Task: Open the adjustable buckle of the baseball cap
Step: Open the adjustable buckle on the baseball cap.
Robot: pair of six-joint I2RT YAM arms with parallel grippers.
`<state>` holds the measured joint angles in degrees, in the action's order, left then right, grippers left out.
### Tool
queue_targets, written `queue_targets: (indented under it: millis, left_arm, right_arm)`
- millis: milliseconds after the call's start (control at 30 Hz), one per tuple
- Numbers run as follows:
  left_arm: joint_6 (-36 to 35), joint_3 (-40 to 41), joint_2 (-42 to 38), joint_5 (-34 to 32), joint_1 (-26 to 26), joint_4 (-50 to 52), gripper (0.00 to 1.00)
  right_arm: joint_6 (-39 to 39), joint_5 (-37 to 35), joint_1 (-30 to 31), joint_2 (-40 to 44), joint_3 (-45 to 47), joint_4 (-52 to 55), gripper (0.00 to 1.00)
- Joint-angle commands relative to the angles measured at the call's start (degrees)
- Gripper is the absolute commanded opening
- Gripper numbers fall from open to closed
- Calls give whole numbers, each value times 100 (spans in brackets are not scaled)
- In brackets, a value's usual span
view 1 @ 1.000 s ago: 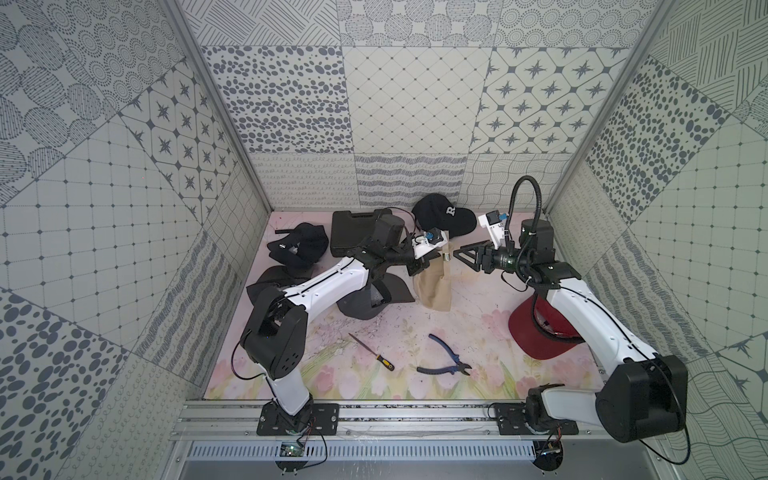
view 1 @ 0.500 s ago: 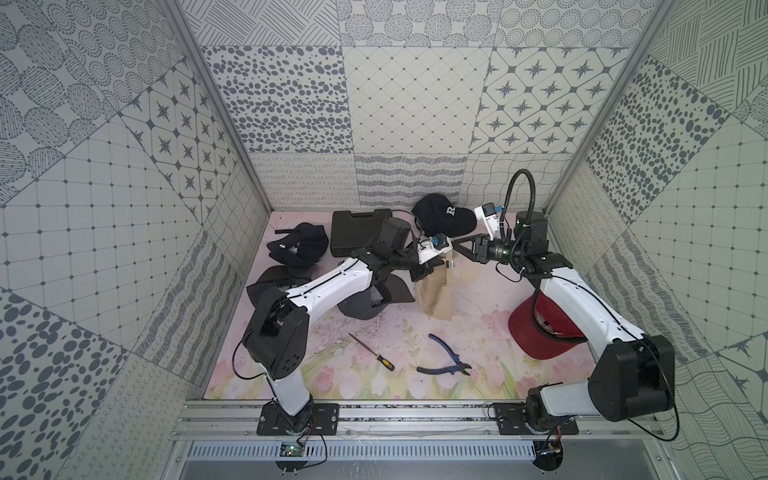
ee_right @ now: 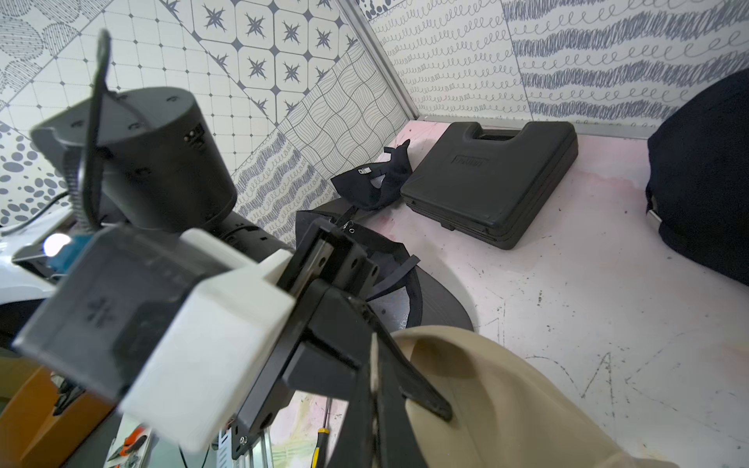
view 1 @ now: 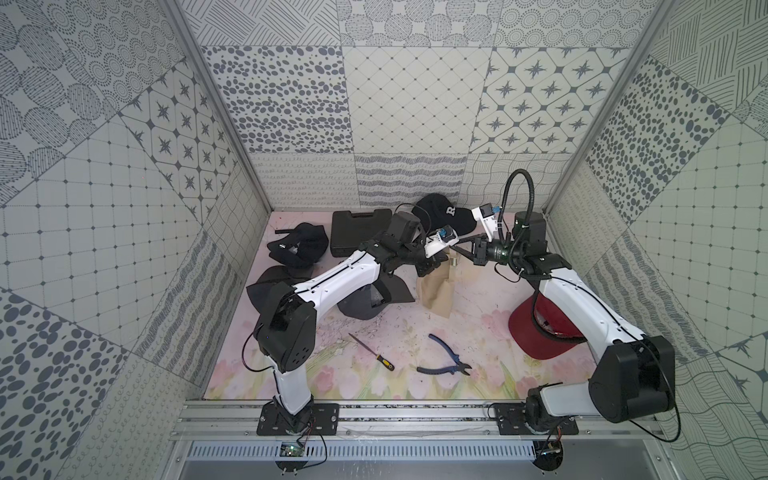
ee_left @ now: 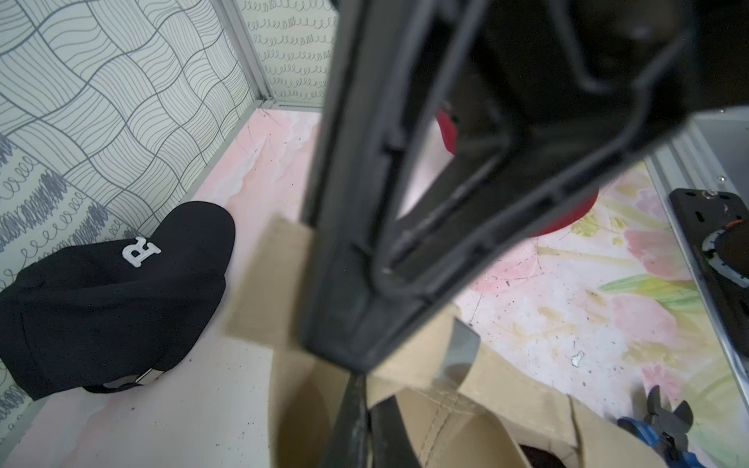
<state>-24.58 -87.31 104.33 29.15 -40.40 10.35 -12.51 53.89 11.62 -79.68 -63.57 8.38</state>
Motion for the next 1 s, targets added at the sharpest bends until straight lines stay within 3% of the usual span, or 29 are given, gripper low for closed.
queue_targets:
  millis: [0,267,633,733,767,800,833,867,900,967]
  left_arm:
    - [1449,-460,261,-399,-18,518,0]
    - [2447,-975,551,-844,13,939,0]
    - [2835,-1313,880,-851,163,908,0]
    - [2831,-1324,891,-784,164,897,0]
    - [2806,-1316,872,-710,164,880,0]
    - [2747,-1284,840,-586,164,843,0]
    - [2720,-1257,813,-516,171,819,0]
    - [2688,-1230,765,-483,165,808,0]
    - [2655,-1212,740,-480,169,811,0]
    - [2604,-1210,713,-498,184,856,0]
  right_arm:
    - [376,102,36,149,129,-109,0]
    - [539,447,86,251,287,-183,0]
    - [607,652,174,776,505,-12,0]
    - [530,355,174,883,516,19,0]
    - [443,155,168,915,509,23,13]
    - [335,-139,159,956,497,23,42]
    - [221,-552,144,998,477,63,61]
    - [115,-1034,109,1054,459,146,74]
    - [11,-1465,64,1097,442,222,81]
    - [-198,-2192,-87,1175,397,463,83]
